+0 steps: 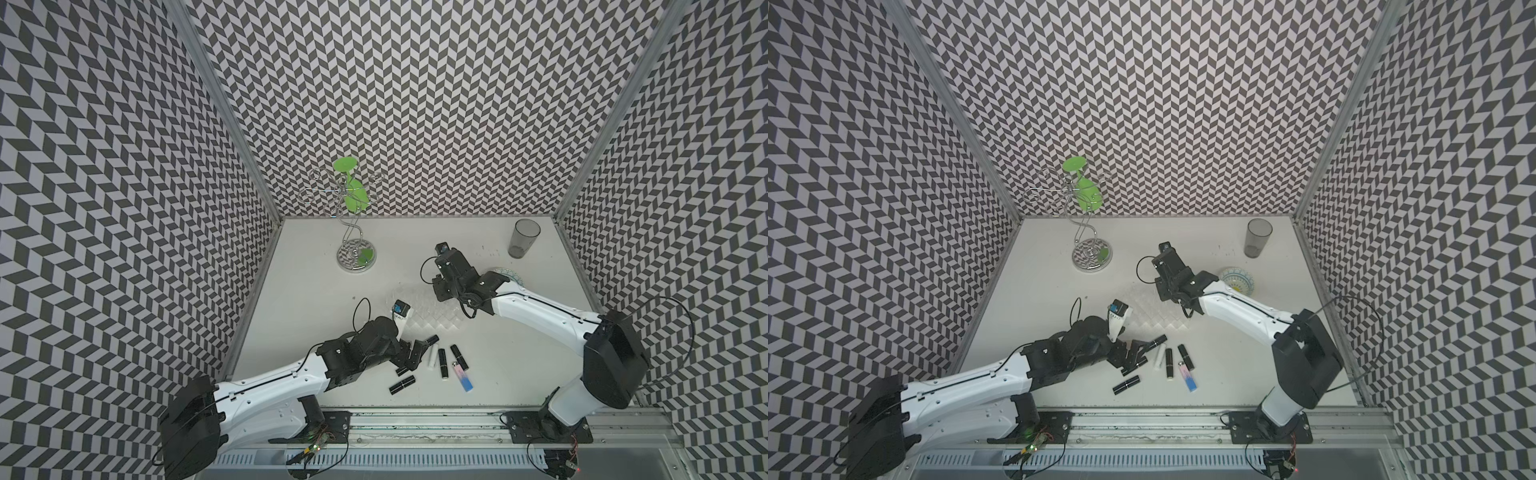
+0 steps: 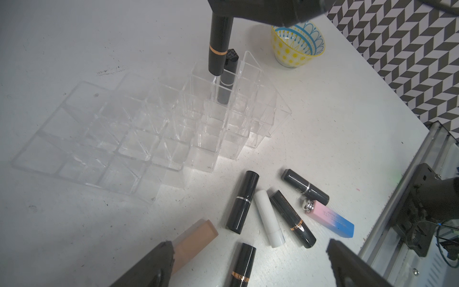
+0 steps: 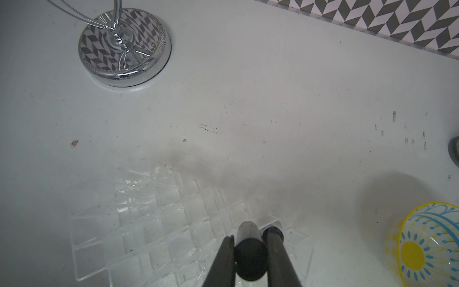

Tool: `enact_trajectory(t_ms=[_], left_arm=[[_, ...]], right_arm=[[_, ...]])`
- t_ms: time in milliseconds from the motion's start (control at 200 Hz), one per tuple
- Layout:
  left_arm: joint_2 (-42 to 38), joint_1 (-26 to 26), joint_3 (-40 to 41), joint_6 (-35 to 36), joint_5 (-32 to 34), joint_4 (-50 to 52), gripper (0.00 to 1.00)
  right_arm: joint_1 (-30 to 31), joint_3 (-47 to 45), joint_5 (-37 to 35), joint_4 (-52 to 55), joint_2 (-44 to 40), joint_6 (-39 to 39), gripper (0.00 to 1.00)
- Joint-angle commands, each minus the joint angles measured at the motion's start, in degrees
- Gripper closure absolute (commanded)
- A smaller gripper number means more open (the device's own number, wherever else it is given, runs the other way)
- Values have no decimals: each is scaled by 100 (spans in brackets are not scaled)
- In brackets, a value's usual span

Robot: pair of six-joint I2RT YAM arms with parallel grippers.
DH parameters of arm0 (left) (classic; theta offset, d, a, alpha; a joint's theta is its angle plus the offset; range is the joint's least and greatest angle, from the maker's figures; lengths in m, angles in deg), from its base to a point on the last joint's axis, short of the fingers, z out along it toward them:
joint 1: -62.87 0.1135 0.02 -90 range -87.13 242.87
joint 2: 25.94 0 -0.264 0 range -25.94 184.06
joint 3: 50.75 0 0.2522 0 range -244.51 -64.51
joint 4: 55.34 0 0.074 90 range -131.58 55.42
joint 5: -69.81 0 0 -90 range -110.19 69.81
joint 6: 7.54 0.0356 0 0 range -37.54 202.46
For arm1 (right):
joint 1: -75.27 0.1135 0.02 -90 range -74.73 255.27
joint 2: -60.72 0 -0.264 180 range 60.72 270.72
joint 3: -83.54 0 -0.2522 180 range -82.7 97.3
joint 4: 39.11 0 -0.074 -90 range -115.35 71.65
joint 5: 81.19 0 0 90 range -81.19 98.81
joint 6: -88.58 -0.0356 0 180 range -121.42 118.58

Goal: Arrange the lipsticks in the organizer
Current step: Place the lipstick in the storage box.

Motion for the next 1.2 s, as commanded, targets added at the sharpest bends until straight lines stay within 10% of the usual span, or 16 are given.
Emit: enact_trajectory(t_ms=[0,1197], left_arm=[[41,-27,-65,23,-39,-66,0],[197,-34,-90,36,-40,-71,0]], right_arm=[[22,-147,-34,219,-89,-95,92],[454,-1270,-773,-443,-823,-297,92]])
